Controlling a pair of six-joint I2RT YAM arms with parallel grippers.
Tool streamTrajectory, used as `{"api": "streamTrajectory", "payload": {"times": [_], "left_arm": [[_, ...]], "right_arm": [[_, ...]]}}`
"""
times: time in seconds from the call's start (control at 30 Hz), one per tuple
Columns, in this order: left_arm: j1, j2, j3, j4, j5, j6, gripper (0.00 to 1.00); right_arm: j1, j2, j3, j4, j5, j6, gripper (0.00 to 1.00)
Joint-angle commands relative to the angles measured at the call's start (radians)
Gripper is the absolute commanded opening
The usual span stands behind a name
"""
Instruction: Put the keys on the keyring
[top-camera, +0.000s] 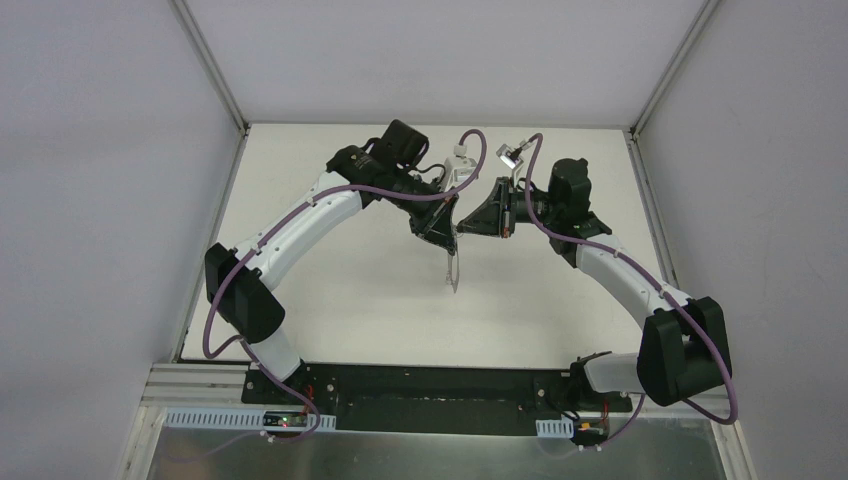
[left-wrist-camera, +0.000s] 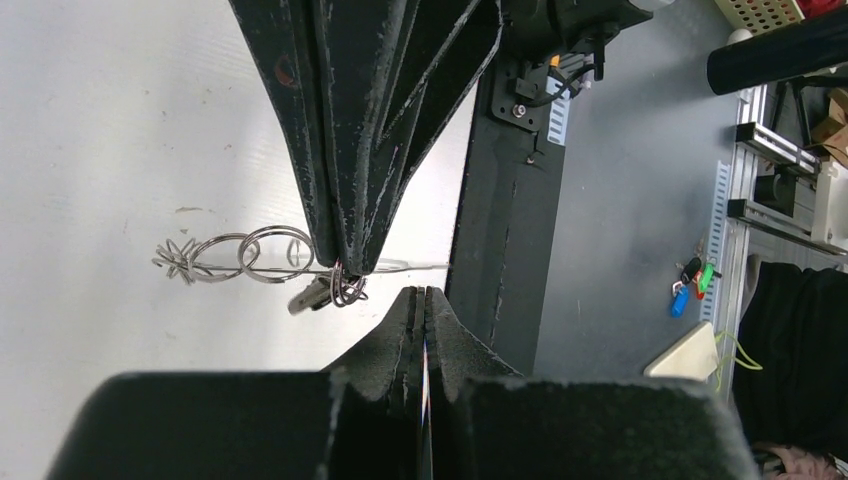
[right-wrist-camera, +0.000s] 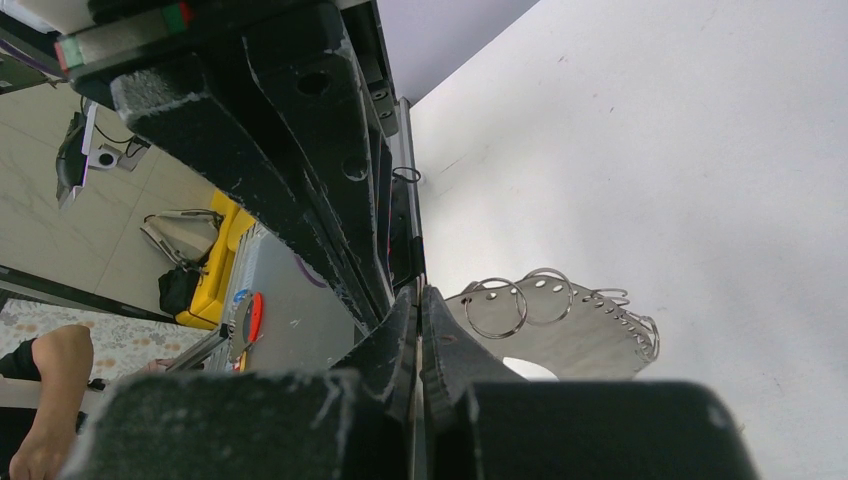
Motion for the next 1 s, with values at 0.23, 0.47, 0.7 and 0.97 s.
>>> {"api": "streamTrajectory", "payload": {"times": [0.23,0.47,0.7,0.97], "left_arm": [[-0.003,-0.044,-0.004,-0.051,-0.039,0.072,0.00],[0.013,-0.103,-0.059,0.019,-0.067,0.045,0.16],[0.022,-0.118,-0.077,0.089,-0.079,-0.005,0.24],[0.050,-0.084,-0.096,0.201,-0.021,-0.163,0.27]], "right_arm": [[-0.009,-0.020,-0.001,0.057,-0.013,-0.002,0.00],[-0.010,-0.016,0.003,0.057,-0.044,0.003,0.00],[-0.010,-0.017,-0.004,0.096,-0.074,0.031,0.00],[-0.009,-0.031,-0.016,0.126,-0.081,0.050,0.00]]}}
